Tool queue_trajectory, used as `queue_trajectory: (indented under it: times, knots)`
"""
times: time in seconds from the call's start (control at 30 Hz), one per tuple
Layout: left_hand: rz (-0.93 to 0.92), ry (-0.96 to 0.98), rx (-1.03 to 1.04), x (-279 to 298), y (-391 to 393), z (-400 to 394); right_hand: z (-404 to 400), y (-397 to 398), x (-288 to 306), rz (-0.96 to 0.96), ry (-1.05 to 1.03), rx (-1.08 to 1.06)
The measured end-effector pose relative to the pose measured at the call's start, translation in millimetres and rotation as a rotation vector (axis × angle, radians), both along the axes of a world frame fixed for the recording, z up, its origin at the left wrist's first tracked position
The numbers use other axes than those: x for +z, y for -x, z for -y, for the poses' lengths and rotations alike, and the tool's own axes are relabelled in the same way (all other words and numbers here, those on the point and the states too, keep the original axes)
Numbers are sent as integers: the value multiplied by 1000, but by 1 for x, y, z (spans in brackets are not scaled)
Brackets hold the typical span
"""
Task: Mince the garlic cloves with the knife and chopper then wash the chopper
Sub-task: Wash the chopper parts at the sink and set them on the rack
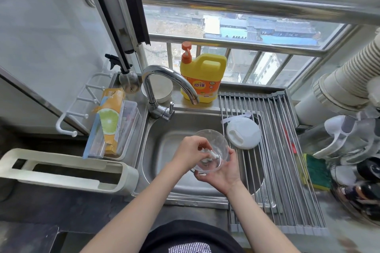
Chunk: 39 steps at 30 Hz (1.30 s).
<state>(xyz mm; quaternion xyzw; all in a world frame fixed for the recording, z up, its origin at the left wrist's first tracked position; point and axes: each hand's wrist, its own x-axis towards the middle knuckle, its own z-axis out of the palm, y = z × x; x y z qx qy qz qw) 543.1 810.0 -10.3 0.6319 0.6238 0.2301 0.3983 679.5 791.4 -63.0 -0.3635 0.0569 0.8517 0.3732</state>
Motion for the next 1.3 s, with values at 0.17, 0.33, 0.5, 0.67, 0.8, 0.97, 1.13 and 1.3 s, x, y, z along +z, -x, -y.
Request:
queue_trajectory:
  times: [0.17, 0.33, 0.5, 0.67, 0.8, 0.97, 1.13, 1.3]
  knots:
    - [-10, -15, -50, 3, 3, -3, 0, 1, -1, 3, -50, 19]
    - [-38, -31, -76, 6, 5, -5, -2, 3, -1, -1, -45, 14]
    - [-47, -17, -81, 4, 4, -5, -2, 1, -2, 14, -47, 0]
    - [-75, -6, -89, 4, -1, -2, 1, 2, -2, -1, -31, -13]
    - [-74, 6, -88, 4, 1, -3, 1, 4, -6, -13, 17, -46]
    - [-36, -14, -20, 8, 6, -4, -8, 2, -1, 10, -24, 12]
    - [-28, -59, 24, 7, 2, -4, -9, -1, 1, 21, -34, 17]
    - [-30, -7, -38, 7, -3, 0, -5, -3, -1, 23, -5, 8]
